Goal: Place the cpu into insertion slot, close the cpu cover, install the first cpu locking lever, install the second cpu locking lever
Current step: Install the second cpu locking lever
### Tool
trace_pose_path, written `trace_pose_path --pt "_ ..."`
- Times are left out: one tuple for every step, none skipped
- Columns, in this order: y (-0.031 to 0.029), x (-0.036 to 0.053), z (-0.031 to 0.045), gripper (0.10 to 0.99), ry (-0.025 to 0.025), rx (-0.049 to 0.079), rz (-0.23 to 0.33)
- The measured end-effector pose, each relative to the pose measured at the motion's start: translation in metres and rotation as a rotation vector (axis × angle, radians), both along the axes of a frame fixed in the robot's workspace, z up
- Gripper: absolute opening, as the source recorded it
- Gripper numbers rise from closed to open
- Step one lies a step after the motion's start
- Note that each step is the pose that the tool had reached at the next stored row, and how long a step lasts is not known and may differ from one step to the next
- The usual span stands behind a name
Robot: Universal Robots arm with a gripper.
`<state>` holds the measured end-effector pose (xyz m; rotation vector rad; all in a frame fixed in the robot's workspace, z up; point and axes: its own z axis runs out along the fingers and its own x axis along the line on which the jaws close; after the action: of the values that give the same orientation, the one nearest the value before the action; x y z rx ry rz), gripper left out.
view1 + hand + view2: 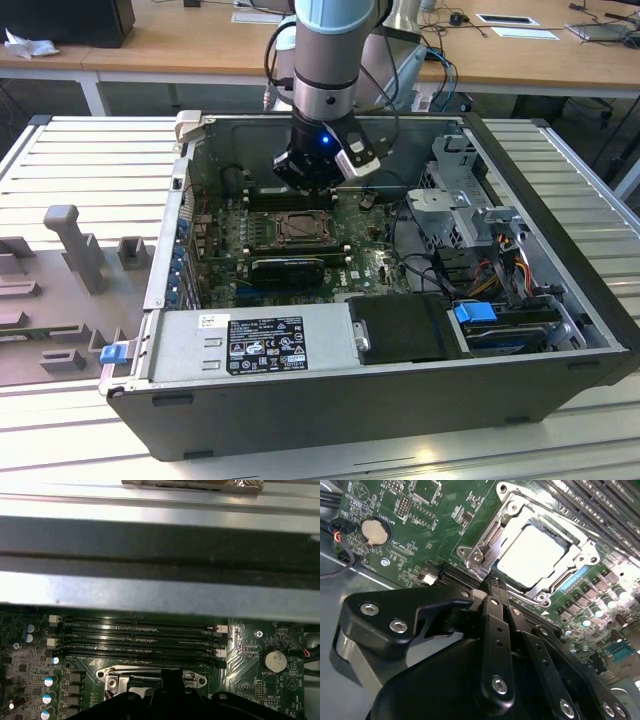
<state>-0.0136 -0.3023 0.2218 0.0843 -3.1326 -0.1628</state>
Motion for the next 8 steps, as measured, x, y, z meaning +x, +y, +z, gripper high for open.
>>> trace_pose_path --pt "-0.0008 0.0000 0.0000 0.106 0.0000 0.000 0.000" --pt "-0.0017 0.0000 0.0002 0.106 0.0000 0.000 0.000" --pt "-0.0019 0.0000 0.0009 0.106 0.0001 0.000 0.000" --pt "-0.0019 0.0000 0.0029 0.106 0.0000 0.000 0.000" --pt "-0.0019 0.0000 0.0054 0.106 0.0001 0.000 0.000" --pt "-0.0019 0.0000 0.0083 0.106 -0.0001 0.000 0.000" --pt "-0.0020 0.0000 0.0097 0.106 0.0000 0.000 0.000" --pt "-0.0023 0.0000 0.0097 0.106 -0.0001 0.000 0.000"
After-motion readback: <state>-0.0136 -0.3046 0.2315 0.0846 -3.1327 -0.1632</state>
